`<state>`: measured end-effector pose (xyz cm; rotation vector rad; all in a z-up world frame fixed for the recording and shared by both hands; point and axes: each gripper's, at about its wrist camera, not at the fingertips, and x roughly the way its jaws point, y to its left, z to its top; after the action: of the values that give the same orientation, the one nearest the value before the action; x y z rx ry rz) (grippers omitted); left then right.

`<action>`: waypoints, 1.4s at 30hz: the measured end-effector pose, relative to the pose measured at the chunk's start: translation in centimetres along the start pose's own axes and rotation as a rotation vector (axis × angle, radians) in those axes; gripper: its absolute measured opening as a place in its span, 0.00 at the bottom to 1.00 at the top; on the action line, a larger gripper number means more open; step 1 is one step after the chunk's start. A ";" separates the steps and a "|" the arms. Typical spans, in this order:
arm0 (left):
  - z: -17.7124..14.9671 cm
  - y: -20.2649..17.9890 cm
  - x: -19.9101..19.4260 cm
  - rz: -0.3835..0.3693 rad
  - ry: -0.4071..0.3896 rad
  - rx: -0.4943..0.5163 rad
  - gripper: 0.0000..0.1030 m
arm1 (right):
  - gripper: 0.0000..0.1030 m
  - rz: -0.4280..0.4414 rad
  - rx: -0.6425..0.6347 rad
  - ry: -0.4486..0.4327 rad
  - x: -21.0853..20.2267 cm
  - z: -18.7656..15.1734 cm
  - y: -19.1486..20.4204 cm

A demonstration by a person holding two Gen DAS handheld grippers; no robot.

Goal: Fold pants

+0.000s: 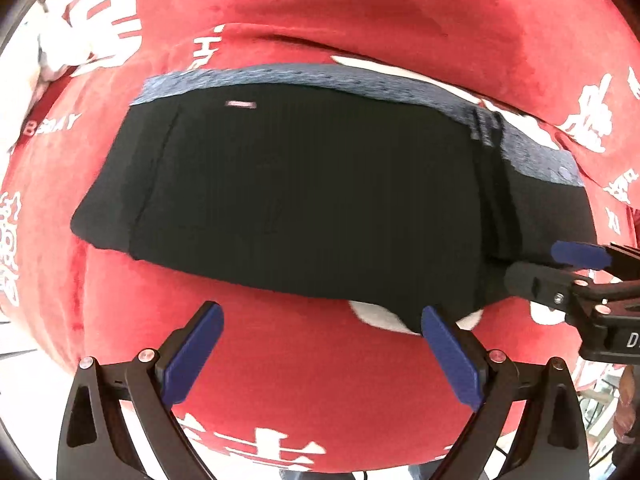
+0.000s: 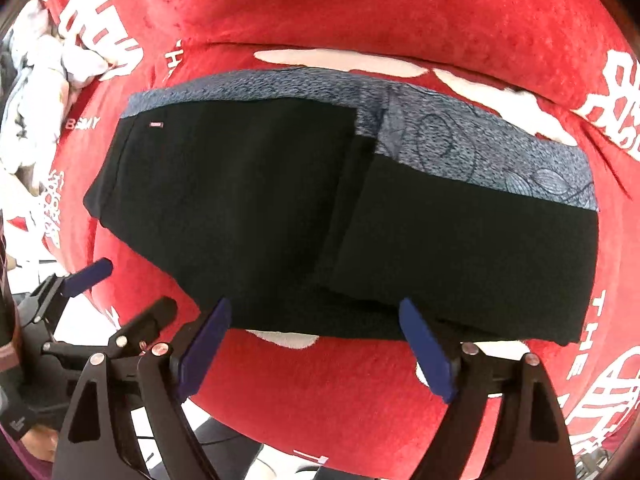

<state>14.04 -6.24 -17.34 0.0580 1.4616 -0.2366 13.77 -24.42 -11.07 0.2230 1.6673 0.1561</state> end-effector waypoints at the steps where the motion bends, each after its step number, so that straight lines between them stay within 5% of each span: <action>1: 0.1 0.4 0.0 0.000 -0.001 -0.010 0.97 | 0.86 0.001 0.003 0.002 0.0 0.1 0.1; 42: 2.0 12.9 0.8 0.065 -0.011 -0.256 0.97 | 0.87 -0.010 0.031 0.021 2.1 2.2 2.9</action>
<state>18.60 5.86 -19.21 -0.1032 1.4658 0.0040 15.87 -21.11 -12.67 0.2369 1.6919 0.1259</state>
